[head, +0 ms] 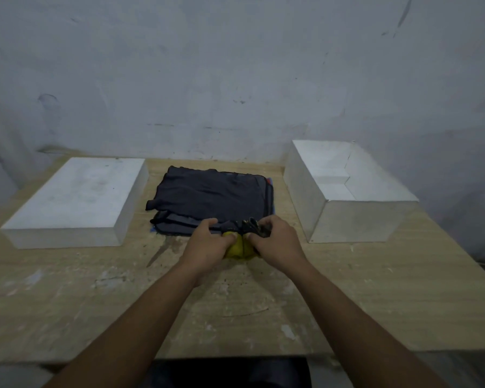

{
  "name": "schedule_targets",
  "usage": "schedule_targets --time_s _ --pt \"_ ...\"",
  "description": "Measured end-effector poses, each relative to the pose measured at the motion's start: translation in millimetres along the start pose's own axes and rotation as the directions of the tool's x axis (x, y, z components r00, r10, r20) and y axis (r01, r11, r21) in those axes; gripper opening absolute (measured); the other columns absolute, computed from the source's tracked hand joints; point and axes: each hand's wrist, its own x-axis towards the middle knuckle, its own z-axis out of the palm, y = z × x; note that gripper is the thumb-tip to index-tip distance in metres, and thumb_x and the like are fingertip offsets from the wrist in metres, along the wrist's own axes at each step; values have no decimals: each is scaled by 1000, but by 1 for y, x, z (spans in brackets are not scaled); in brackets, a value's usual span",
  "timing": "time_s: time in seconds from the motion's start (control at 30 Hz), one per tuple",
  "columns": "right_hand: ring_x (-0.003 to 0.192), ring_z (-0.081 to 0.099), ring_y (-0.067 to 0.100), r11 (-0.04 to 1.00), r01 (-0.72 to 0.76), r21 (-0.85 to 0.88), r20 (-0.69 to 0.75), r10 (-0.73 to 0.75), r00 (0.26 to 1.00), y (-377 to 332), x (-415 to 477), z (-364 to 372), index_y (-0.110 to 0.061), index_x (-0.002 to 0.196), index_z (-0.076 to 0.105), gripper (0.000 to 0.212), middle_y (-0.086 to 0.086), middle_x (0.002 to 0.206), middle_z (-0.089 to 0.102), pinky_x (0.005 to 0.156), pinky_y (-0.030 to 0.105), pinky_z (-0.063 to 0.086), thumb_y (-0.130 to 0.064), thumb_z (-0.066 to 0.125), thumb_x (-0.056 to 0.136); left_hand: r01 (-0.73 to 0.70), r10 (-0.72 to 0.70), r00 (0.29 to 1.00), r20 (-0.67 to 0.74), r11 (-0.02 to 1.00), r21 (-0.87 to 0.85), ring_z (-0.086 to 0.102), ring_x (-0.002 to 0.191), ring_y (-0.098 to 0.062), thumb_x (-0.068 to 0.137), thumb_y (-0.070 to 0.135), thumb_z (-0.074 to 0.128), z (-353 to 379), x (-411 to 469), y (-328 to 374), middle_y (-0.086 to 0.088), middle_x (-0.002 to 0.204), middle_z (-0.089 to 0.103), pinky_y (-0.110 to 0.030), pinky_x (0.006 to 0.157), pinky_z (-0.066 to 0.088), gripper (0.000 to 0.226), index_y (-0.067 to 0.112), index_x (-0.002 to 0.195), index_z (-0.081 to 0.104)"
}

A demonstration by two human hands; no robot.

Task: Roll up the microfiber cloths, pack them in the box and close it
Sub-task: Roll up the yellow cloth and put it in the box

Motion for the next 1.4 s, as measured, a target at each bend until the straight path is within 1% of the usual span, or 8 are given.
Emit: schedule_targets --time_s 0.27,0.37,0.53,0.63,0.73,0.93,1.13,1.4 --pt "91 58 16 998 61 -22 21 -61 998 -7 -5 -1 -13 110 65 27 1 103 65 73 21 39 -30 64 89 -25 25 996 88 1000 7 56 117 -29 85 33 61 4 -3 5 -8 136 52 -48 100 48 69 14 145 33" --pt "84 57 13 993 109 -36 60 -107 992 -9 -9 -1 -12 107 66 25 -3 90 59 62 17 40 -31 59 93 -41 39 993 109 999 15 52 122 -29 94 39 52 9 -7 11 -7 139 49 -50 103 45 61 11 145 33" --pt "60 56 3 995 97 36 83 -99 992 -4 -9 -3 -19 82 66 35 -6 70 63 46 10 40 -54 68 78 176 -34 945 325 892 -417 61 106 -29 89 69 29 11 -21 28 -20 115 63 -38 79 54 89 6 151 14" --pt "71 67 13 984 -10 178 139 -15 990 2 -4 -9 -19 88 68 39 0 81 70 61 28 59 -49 80 67 264 -21 916 400 783 -564 51 124 -33 84 76 29 7 -20 31 -28 147 36 -41 91 52 104 4 151 -8" --pt "80 70 23 957 -100 271 181 52 982 7 2 -22 -15 90 66 25 10 90 70 68 40 62 -28 80 75 299 -36 902 431 773 -560 39 136 -39 86 73 30 3 -18 35 -31 151 26 -46 114 32 101 2 151 0" --pt "96 68 28 846 -165 507 245 42 969 15 14 -55 -7 112 63 26 14 111 67 73 38 61 -14 67 88 30 22 985 169 954 -297 64 102 -22 92 25 61 14 -11 38 -16 123 61 -38 87 55 35 6 119 53" --pt "96 67 22 768 -108 631 254 -73 964 18 21 -91 -12 122 59 30 8 110 67 73 32 56 -14 61 92 -5 114 942 316 945 -327 66 105 -27 85 19 68 42 -11 60 -12 119 65 -39 86 57 42 10 123 52" --pt "86 71 27 802 -25 597 26 11 1000 29 35 -132 -23 109 42 49 15 104 68 79 41 60 -25 79 77 -126 203 953 224 941 -315 68 100 -27 76 24 77 92 10 90 -16 110 69 -39 86 57 54 12 120 48"
